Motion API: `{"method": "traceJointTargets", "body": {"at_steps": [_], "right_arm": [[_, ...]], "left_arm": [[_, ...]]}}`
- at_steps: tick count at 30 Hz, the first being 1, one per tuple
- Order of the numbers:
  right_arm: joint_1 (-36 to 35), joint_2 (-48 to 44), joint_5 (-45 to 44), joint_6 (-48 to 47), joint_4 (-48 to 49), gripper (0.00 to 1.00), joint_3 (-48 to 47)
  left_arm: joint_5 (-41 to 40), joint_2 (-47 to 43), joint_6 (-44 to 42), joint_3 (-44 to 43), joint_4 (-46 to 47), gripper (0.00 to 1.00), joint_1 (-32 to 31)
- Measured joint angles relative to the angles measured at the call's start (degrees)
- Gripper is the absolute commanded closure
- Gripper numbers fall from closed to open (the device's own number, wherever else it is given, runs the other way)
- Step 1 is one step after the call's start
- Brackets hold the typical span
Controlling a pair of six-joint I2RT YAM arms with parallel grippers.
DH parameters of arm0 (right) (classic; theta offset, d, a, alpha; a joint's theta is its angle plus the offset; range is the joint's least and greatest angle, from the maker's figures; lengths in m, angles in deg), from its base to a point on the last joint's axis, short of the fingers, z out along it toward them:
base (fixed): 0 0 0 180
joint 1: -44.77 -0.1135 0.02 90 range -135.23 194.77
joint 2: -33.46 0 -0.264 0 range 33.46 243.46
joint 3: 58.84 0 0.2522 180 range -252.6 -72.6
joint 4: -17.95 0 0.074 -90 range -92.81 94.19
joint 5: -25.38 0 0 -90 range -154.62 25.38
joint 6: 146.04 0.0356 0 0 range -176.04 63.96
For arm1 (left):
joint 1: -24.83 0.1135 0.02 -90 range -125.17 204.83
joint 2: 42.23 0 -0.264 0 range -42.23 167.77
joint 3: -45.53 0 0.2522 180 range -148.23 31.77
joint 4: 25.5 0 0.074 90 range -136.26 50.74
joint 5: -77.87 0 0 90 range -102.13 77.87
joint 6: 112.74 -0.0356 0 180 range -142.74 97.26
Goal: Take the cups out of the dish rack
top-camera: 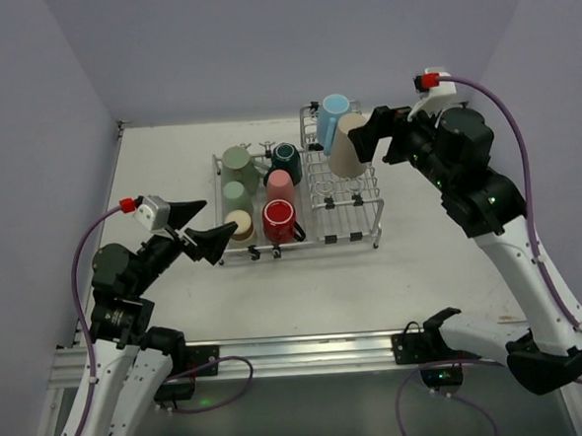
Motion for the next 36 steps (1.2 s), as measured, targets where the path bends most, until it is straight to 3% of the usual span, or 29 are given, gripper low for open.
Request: {"method": "traceJointTargets", "body": {"at_steps": [10,17,21,24,26,32,36], "right_arm": [[-2.12,13.25,-5.25,-5.07,-3.85,0.01,-6.38],[-2.32,16.37,-5.77,-5.68,-4.15,0.01,-6.40],[-2.32,17.00,-7.06,-5.86,-4.04,0.06,-6.40],[-2.32,17.14,-7.96,-6.10,-3.67,0.12,-6.38],[-2.32,17.18,-8.41,-6.23,-3.54,0.23,-6.36],[-2.32,17.25,-8.87,-6.49,-2.23,0.69,-6.01],[-2.36,16.70,-9.51,-6.36,-1.49,0.75,-5.25]], "left_arm": [[-0.57,0.22,0.42,0.00,-0.04,0.00,0.00],[-0.79,0.22,0.42,0.00,-0.07,0.00,0.00],[-1.05,0.22,0.42,0.00,-0.07,0.00,0.00],[-1.14,0.26,0.44,0.00,-0.07,0.00,-0.02],[-1.14,0.46,0.44,0.00,-0.07,0.00,0.00],[-1.14,0.90,0.44,0.00,-0.17,0.00,-0.02],[-1.16,1.18,0.46,0.00,-0.17,0.00,0.00]]}}
